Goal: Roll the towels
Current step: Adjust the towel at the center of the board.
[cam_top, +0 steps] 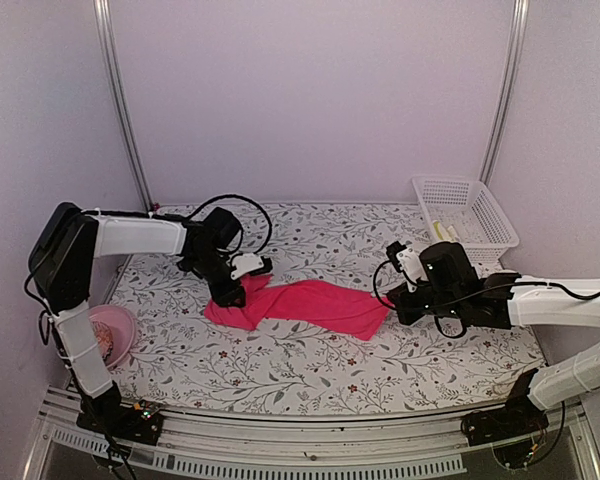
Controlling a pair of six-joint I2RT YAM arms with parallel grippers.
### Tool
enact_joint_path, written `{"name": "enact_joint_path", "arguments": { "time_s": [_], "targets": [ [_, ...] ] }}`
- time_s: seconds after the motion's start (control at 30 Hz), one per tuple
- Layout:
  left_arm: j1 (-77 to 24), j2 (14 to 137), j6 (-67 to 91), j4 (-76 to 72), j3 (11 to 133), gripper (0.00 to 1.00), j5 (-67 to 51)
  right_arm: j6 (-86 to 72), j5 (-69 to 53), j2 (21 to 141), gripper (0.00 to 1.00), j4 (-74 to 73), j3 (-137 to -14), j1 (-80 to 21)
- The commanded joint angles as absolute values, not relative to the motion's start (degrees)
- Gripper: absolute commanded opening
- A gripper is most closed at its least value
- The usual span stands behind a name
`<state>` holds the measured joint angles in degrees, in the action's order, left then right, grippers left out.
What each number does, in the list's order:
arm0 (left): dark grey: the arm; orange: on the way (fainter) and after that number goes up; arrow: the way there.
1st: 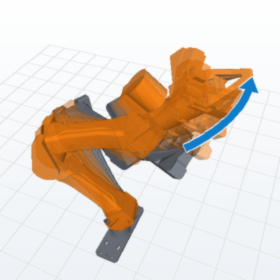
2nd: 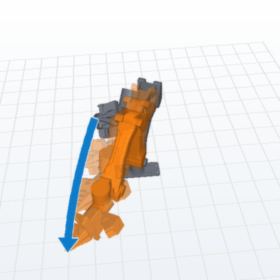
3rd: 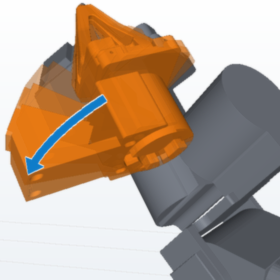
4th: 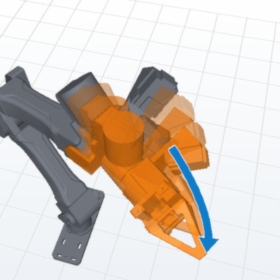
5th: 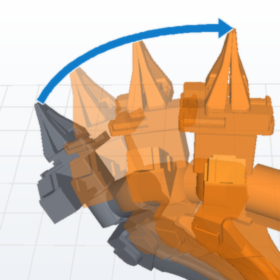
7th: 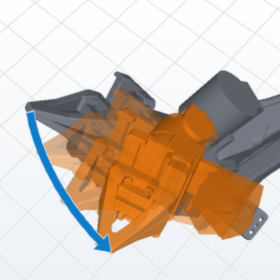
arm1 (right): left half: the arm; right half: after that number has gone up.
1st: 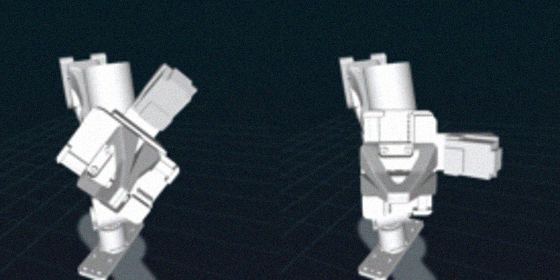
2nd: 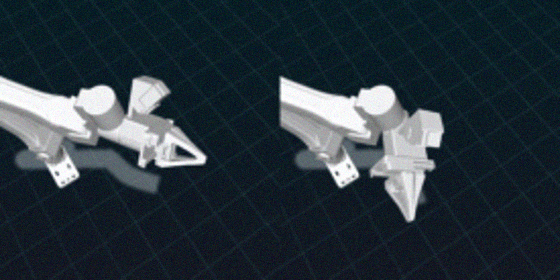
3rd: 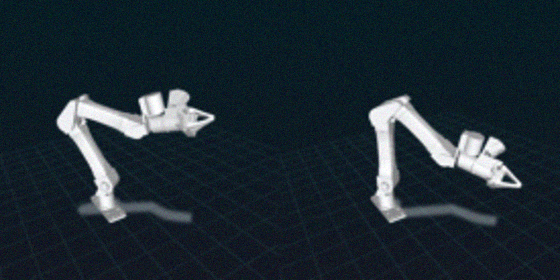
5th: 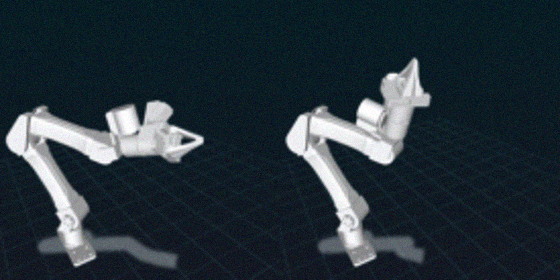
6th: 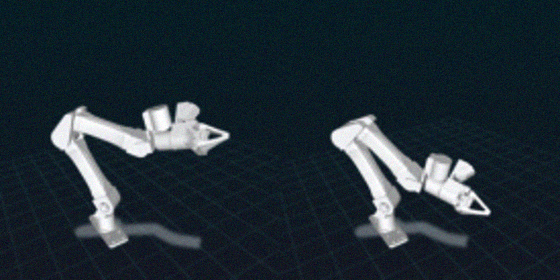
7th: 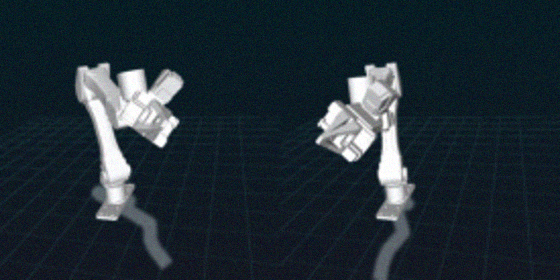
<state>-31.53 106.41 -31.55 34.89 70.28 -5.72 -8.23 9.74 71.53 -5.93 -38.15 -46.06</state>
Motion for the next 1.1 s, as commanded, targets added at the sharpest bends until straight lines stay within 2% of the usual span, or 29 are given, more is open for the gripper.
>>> {"name": "enact_joint_path", "arguments": {
  "time_s": [0.0,0.07,0.1,0.13,0.2,0.23,0.4,0.63,0.83,0.97,1.0,1.07],
  "targets": [
    [-30.31,104.41,-31.07,36.83,68.42,0.42,-4.17,-8.86,9.14,71.95,0.02,-4.34,-37.66,-45.88],
    [-29.92,103.95,-30.88,36.86,67.98,0.31,-4.27,-8.96,9.11,72.08,0.02,-4.31,-37.70,-45.80],
    [-29.74,103.71,-30.73,36.91,67.84,0.22,-4.30,-8.96,9.14,72.16,0.02,-4.33,-37.70,-45.80],
    [-29.57,103.46,-30.68,36.91,67.66,0.18,-4.39,-9.00,9.28,72.30,0.02,-4.34,-37.63,-45.80],
    [-29.13,102.96,-30.52,36.89,67.30,0.02,-4.68,-9.05,9.91,72.40,0.02,-4.40,-37.56,-45.84],
    [-28.91,102.82,-30.44,36.90,67.22,0.00,-4.86,-9.05,10.32,72.42,0.02,-4.42,-37.60,-45.84],
    [-27.56,101.06,-29.01,34.15,67.36,0.00,-4.41,-9.29,13.00,72.88,0.02,-4.84,-37.78,-45.85],
    [-22.40,92.11,-26.06,19.70,66.14,0.00,-5.33,-9.96,15.91,74.70,0.02,-6.33,-39.36,-45.65],
    [-19.06,82.53,-24.84,8.29,58.16,0.00,-8.10,-11.31,17.65,73.62,0.02,-7.29,-39.42,-44.30],
    [-18.66,77.74,-25.53,8.77,51.05,0.00,-12.31,-11.30,17.16,72.29,0.02,-7.34,-39.21,-44.05],
    [-18.53,77.22,-25.64,9.76,49.81,0.07,-12.84,-11.13,16.96,72.13,0.02,-7.30,-39.15,-44.04],
    [-18.13,76.68,-26.36,12.46,47.72,0.28,-13.77,-10.83,16.66,71.75,0.02,-7.30,-39.12,-44.10]
  ]
}}
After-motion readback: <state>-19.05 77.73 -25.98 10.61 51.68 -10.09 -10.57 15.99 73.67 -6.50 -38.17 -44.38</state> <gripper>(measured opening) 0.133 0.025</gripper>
